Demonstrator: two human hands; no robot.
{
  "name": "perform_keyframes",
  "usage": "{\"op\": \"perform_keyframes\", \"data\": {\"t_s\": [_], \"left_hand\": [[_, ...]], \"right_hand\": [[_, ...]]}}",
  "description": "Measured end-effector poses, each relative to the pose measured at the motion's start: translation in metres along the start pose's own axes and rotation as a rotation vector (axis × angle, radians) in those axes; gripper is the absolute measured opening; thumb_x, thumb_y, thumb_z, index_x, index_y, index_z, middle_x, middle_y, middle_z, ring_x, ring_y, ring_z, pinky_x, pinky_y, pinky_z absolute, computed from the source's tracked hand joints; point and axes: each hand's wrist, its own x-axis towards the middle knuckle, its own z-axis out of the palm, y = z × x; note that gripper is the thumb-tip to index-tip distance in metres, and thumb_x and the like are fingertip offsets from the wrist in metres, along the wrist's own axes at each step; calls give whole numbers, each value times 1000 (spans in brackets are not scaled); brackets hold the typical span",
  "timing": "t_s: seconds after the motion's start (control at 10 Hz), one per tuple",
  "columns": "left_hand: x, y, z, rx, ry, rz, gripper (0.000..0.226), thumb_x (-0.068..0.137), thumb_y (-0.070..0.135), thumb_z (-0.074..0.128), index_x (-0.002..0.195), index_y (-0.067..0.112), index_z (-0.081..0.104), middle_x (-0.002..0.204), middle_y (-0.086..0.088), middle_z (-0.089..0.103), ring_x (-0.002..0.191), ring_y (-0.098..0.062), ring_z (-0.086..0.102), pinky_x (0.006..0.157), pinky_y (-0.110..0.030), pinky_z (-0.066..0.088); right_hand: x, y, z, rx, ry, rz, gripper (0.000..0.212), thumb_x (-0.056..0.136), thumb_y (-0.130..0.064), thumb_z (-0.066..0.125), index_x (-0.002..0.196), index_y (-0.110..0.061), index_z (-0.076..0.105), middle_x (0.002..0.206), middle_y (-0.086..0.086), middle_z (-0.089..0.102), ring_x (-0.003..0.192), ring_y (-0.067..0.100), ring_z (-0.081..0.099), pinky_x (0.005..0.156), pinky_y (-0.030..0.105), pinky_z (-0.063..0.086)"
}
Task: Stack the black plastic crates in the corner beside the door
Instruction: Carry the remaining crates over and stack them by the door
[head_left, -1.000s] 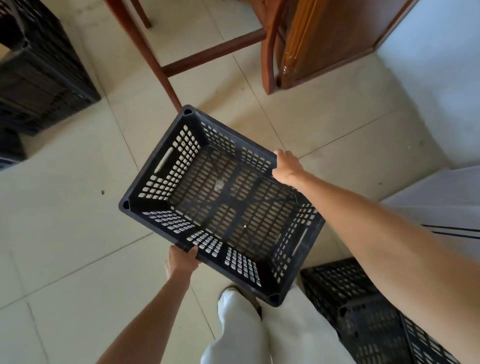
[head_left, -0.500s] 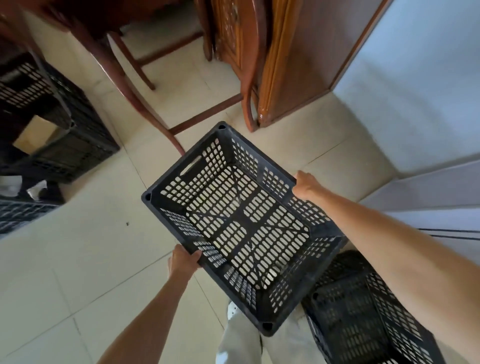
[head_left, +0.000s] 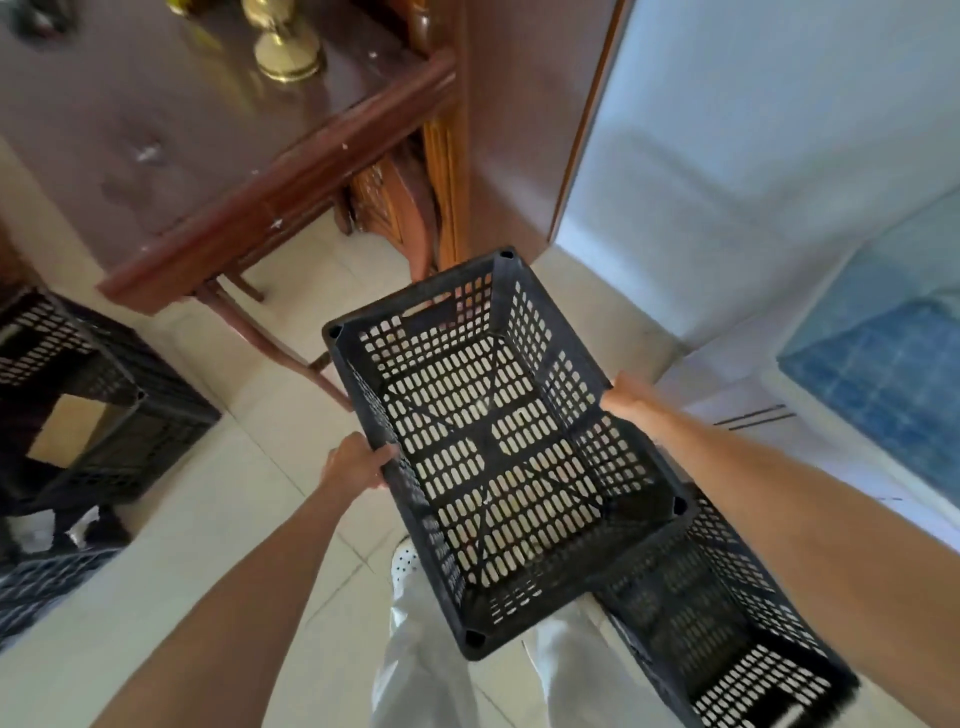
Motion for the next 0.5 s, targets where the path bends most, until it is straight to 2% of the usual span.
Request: {"op": "perform_keyframes", "data": {"t_s": [0.1,0.2,0.3,0.4,0.5], "left_hand": [[18,16,-29,121,-51,86,45,92,31,66,122,0,56,96,-16,73,67,-25,70,62,-32,58],[35,35,-54,289,-90,173,45,95,32,62,120,-5,57,73,-6,68,57,-15,66,49,-19,49],[42,51,-71,478,-112,242,21,96,25,59,113,13,59,93,-8,59,93,-27,67,74,-31,50],[33,69,-85,324,-183,325,27,96,24,57,117,7,60,105,-20,66,97,-41,69,80,-48,60],[22,81,-85,348,-207,385,27,97,26,58,109,2,61,96,-21,70,85,-36,72,70,-42,63]], "right_hand": [[-21,-2,-1,119,25,65,18,94,-11,55,107,0,60,95,12,62,82,21,58,70,31,46],[-46,-3,6,194,60,133,20,95,-11,52,109,2,58,102,16,62,89,27,61,76,34,49],[-75,2,17,251,98,204,13,96,-14,50,100,-4,57,94,11,59,81,22,59,72,30,45],[-100,13,33,307,137,260,21,97,-9,48,113,1,57,110,16,62,99,26,60,82,31,48],[-131,35,52,405,183,291,27,96,-5,47,122,-2,55,114,17,62,105,28,61,84,31,49]]}}
